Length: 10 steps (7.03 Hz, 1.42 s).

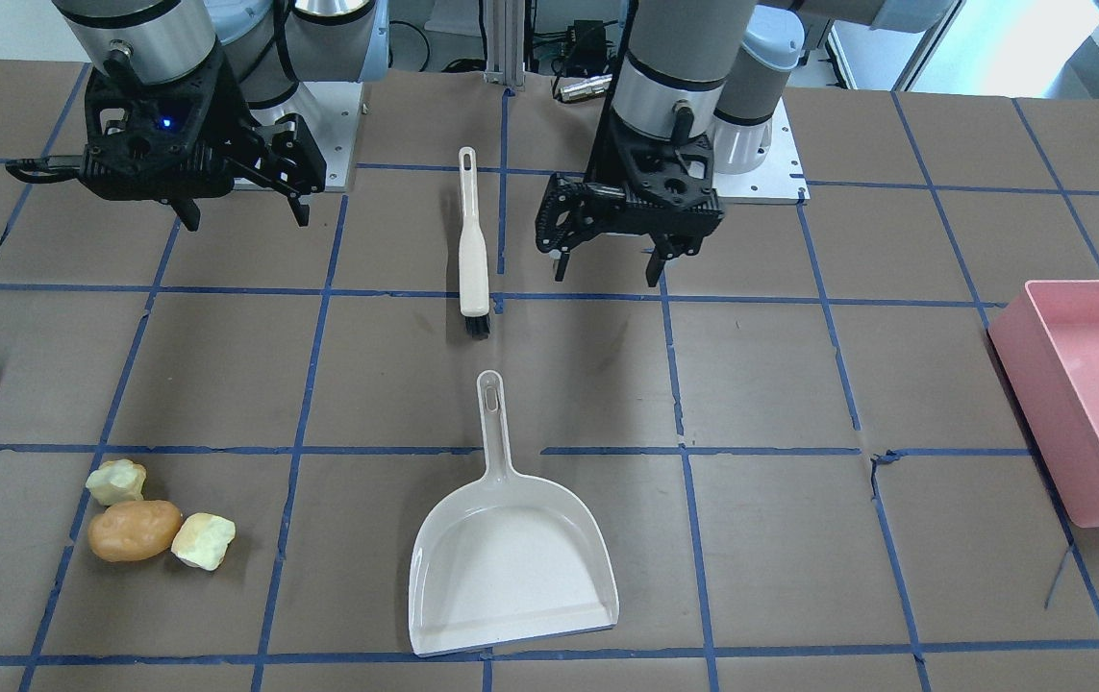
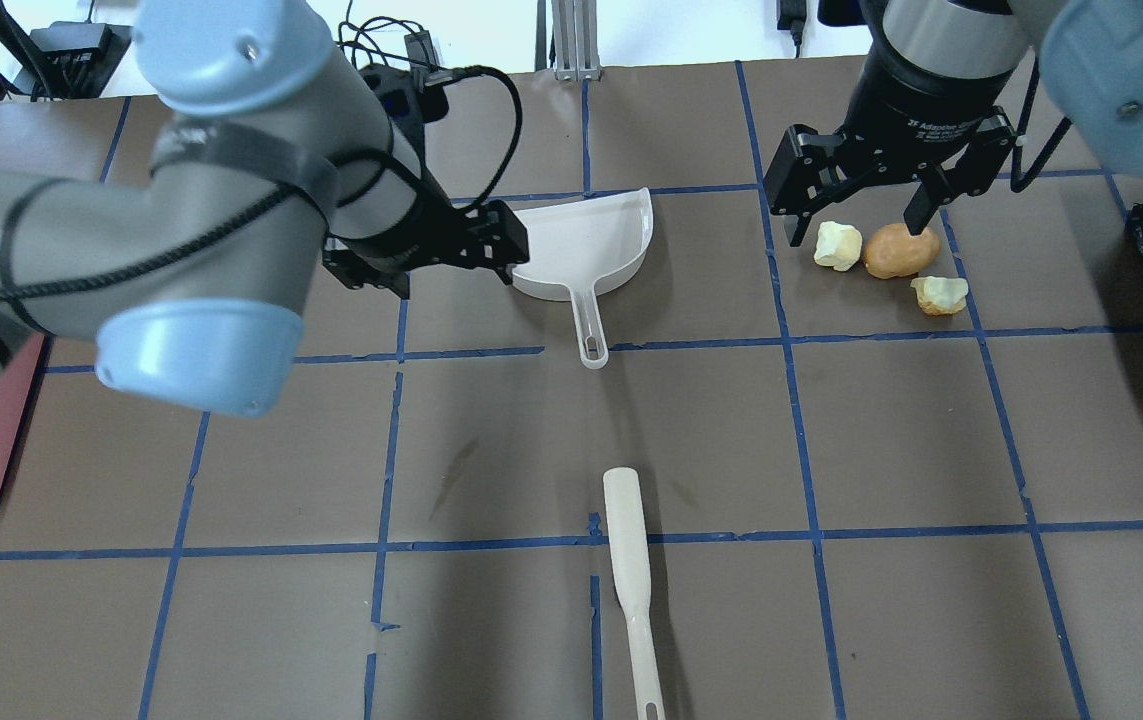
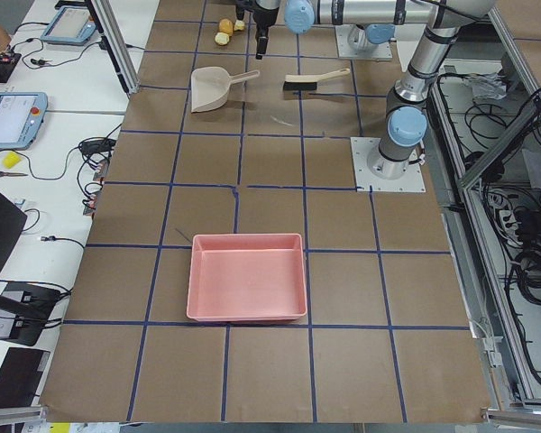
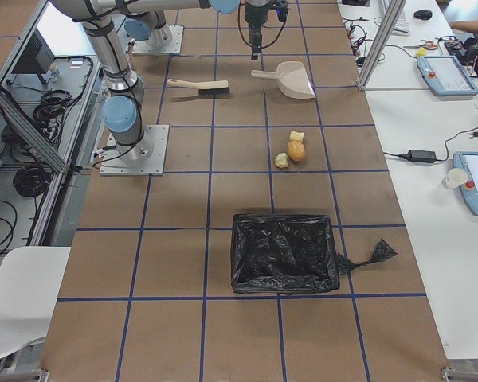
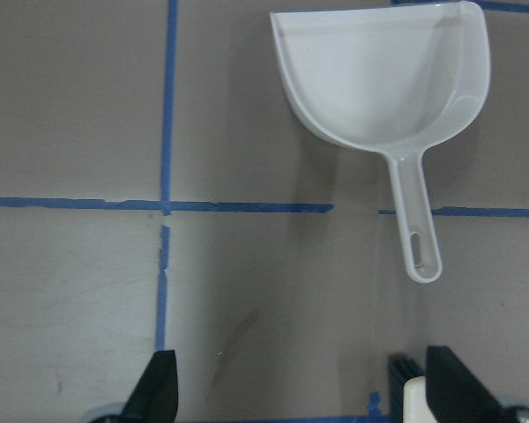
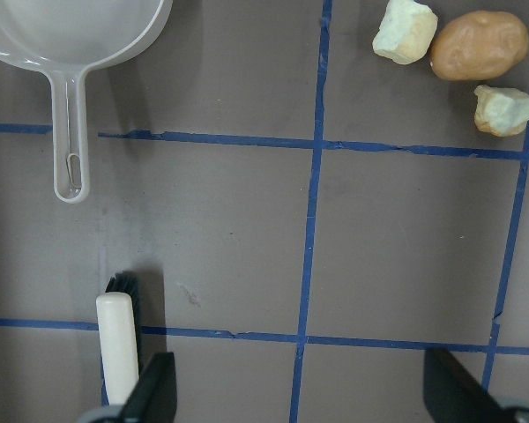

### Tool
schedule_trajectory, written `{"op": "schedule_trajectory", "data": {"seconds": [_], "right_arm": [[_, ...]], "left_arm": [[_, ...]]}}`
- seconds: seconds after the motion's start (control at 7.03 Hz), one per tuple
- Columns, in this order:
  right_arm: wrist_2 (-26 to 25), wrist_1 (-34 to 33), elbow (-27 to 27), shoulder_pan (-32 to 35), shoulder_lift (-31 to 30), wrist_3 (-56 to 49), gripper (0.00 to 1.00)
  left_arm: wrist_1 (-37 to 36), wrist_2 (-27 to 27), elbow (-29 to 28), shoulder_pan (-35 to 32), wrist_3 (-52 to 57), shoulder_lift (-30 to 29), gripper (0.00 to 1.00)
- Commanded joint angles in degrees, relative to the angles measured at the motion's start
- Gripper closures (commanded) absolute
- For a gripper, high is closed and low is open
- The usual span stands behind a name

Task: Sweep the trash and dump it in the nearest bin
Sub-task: 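Move the left gripper down over the white brush handle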

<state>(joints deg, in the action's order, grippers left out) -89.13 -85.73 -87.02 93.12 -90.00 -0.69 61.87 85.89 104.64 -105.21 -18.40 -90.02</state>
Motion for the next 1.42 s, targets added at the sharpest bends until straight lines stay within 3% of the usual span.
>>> {"op": "schedule_trajectory", "data": {"seconds": [0.0, 0.57, 0.85, 1.28], "right_arm": [[0.01, -0.05, -0.08, -0.05, 0.00, 0.16, 0.00], [-0.08, -0.13, -0.08, 0.21, 0.00, 0.07, 0.00], [-0.08, -0.05, -0.43, 0.22, 0.00, 0.25, 0.00], [0.01, -0.66, -0.44, 0.39, 0.00, 0.25, 0.00]], "left_arm": [[-11.75, 3.63, 9.58, -4.55, -5.47, 0.63, 0.00], [-12.64, 7.00, 12.77, -17.55, -16.74, 0.55, 0.00], [-20.68, 6.83, 19.07, -20.29, -21.74, 0.46, 0.00], [-21.00, 7.01, 19.98, -27.74, -30.08, 0.20, 0.00]]}}
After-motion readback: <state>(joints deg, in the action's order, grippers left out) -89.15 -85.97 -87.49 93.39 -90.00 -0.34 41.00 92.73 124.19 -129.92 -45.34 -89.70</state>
